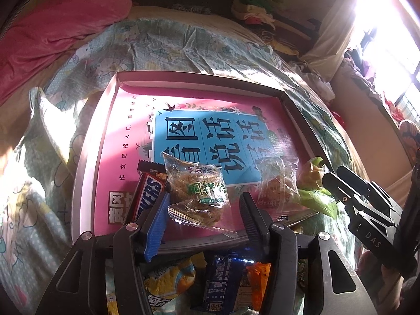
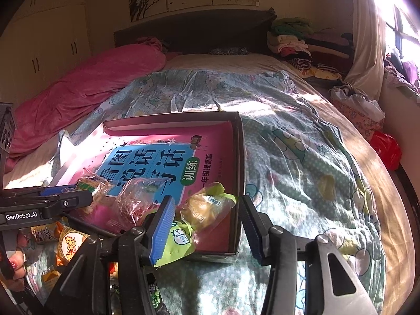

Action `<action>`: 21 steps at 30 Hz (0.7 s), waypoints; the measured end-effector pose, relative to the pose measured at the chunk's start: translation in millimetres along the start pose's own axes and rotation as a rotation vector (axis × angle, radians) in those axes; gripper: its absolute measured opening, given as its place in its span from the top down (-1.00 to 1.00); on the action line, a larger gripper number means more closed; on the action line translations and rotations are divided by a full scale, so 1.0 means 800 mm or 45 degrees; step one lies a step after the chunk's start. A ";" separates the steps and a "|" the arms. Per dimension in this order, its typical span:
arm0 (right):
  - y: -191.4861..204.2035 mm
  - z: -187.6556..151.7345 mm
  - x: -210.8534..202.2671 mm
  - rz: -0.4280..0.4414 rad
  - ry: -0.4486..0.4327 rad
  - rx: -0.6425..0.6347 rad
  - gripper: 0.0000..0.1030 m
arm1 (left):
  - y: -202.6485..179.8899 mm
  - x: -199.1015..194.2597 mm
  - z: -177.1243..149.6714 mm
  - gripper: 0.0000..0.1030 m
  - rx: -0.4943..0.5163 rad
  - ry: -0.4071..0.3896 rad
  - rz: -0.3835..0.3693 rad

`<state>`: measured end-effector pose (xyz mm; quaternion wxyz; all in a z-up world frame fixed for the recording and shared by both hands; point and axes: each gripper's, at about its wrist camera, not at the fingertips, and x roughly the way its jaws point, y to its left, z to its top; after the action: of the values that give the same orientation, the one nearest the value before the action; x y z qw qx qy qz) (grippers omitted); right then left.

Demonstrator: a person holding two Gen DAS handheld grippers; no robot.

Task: Organize snacks
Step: 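Open the left tool to release the pastry while the right tool releases the packet, then move both open tools back from the tray to the snack pile on the bedspread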

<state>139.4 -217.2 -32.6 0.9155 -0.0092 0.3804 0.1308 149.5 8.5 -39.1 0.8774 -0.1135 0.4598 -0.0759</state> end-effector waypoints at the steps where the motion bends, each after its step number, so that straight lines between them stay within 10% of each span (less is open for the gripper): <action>1: 0.000 0.000 0.000 -0.002 -0.002 0.003 0.02 | 0.000 -0.002 0.000 -0.12 0.000 -0.003 -0.002; 21: 0.003 0.006 -0.020 0.038 -0.075 0.013 -0.18 | -0.001 -0.032 -0.007 -0.39 -0.005 -0.037 -0.032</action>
<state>131.7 -217.8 -17.9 0.9242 0.0051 0.3542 0.1427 130.7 13.0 -21.6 0.8827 -0.1220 0.4458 -0.0845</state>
